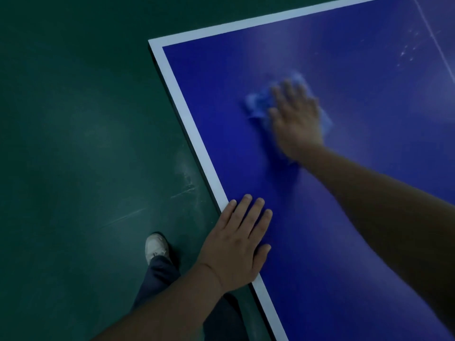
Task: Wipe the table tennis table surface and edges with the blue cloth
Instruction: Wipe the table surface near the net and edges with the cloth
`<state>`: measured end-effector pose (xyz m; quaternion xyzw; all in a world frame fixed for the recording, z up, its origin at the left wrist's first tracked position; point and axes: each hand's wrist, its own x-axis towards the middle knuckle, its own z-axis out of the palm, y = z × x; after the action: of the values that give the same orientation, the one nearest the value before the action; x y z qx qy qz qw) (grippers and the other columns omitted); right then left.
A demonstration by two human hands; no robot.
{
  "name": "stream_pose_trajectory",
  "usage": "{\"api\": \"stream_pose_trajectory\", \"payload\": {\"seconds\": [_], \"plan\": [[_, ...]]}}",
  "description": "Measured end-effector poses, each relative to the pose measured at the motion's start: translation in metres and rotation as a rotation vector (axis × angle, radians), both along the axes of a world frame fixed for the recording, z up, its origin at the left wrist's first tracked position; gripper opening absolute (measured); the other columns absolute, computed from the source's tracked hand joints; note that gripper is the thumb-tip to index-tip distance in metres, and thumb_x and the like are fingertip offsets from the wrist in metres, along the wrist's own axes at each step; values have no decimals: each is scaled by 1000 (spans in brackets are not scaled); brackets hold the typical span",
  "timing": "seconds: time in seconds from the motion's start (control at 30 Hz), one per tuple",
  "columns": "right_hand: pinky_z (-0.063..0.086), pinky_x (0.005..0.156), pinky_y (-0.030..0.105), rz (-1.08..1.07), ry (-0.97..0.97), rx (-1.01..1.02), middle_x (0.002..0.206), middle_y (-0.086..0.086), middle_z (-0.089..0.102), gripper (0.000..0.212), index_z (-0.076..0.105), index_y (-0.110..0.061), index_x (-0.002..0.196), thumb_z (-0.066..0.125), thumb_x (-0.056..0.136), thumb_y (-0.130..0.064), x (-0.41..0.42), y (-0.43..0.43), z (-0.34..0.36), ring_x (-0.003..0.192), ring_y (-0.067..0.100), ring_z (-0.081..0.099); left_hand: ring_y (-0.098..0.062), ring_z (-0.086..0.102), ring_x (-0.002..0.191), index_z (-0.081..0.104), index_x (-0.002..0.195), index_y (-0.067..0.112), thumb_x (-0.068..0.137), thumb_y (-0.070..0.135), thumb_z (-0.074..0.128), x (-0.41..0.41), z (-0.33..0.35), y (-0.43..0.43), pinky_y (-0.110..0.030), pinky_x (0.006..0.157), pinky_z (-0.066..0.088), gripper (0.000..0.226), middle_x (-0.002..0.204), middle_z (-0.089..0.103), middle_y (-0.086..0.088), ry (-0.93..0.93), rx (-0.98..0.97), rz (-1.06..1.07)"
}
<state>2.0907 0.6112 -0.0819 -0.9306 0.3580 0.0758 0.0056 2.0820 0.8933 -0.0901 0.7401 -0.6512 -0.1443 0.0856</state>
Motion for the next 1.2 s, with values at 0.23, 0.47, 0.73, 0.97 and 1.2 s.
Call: {"api": "stream_pose_trajectory", "payload": {"seconds": [0.23,0.47,0.73,0.97,1.2], "plan": [[4,121,57,-340,-167,47,168,4,10,60,18,-27,160,22,104,-46,54,19,-9,155,32,5,-37,28,148,37,151,9,94,37,48,15,9,-14,-55,120,24,65,159,31,-18,201,-218,177],[10,123,50,-278,-50,-7,169,2,10,57,17,-26,161,24,107,-44,-35,-41,-2,155,26,5,-39,17,151,34,153,5,96,46,31,124,7,-99,-55,125,6,71,162,24,-22,15,-36,371],[-1,120,59,-869,-187,88,169,4,1,64,9,-24,161,19,103,-48,38,-106,-2,155,32,-4,-35,20,152,40,153,17,100,49,29,136,-4,-105,-60,122,10,63,161,29,-17,-90,-2,240],[6,121,54,221,-27,128,169,0,9,62,15,-28,160,10,102,-49,111,-53,-8,155,28,4,-36,23,151,43,151,17,98,44,31,136,-1,-108,-62,121,15,61,160,32,-18,-104,20,249],[0,121,59,-782,-112,98,169,0,0,62,8,-29,161,15,103,-49,29,-172,10,155,28,-5,-36,22,152,42,152,16,99,44,32,138,-5,-109,-62,121,13,60,160,31,-18,-94,-11,227]]}}
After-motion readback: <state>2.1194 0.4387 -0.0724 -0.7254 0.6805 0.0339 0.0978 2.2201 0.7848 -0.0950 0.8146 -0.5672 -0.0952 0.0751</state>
